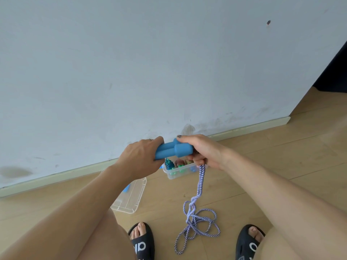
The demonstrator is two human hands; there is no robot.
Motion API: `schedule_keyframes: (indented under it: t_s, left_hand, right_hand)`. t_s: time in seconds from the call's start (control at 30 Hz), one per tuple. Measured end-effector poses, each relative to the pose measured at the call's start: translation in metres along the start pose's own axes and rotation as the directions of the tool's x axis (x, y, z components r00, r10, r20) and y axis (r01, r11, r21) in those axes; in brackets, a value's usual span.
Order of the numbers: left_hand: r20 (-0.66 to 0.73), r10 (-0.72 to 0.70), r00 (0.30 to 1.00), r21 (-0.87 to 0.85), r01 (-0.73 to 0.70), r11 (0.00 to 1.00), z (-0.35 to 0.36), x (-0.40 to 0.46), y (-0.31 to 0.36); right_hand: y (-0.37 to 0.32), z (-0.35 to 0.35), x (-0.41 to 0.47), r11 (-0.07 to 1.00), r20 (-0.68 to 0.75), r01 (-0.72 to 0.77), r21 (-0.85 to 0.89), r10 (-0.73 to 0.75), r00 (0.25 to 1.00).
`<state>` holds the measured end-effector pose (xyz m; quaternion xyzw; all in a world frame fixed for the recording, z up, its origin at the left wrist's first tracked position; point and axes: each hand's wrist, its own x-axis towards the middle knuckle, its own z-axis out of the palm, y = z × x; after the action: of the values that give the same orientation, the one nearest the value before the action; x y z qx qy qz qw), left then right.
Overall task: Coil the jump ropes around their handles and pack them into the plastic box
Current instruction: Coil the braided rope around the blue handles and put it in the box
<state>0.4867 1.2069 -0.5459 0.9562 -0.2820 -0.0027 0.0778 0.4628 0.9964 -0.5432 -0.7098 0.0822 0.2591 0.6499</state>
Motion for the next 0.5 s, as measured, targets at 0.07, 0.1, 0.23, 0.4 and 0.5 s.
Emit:
schedule_keyframes:
  t_s: [0.07, 0.1, 0.23, 0.4, 0.5]
  left_hand:
    - [-0.033, 0.000, 0.999, 0.079, 0.002, 0.997, 0.000, 0.001, 0.000]
    - [-0.035, 0.001, 0.999, 0.098, 0.002, 0.995, -0.001, 0.000, 0.000]
    - [0.014, -0.043, 0.999, 0.087, 0.041, 0.995, -0.003, -0.002, -0.005]
    - [0.052, -0.236, 0.970, -0.141, 0.241, 0.960, -0.002, 0.001, -0.002]
    - [0.213, -0.459, 0.862, -0.532, 0.497, 0.686, -0.003, 0.008, -0.014]
  right_hand:
    - [-0.001, 0.000, -0.003, 0.999, 0.020, -0.017, -0.030, 0.018, 1.000]
    - [-0.002, 0.001, -0.004, 0.999, 0.013, -0.015, -0.051, 0.015, 1.000]
    - [0.002, 0.002, -0.005, 0.940, -0.152, 0.067, -0.335, -0.124, 0.981]
    - [0.013, 0.006, -0.007, 0.899, -0.374, 0.144, -0.414, -0.312, 0.873]
    - [0.026, 0.013, -0.008, 0.628, -0.276, 0.097, -0.772, -0.469, 0.839]
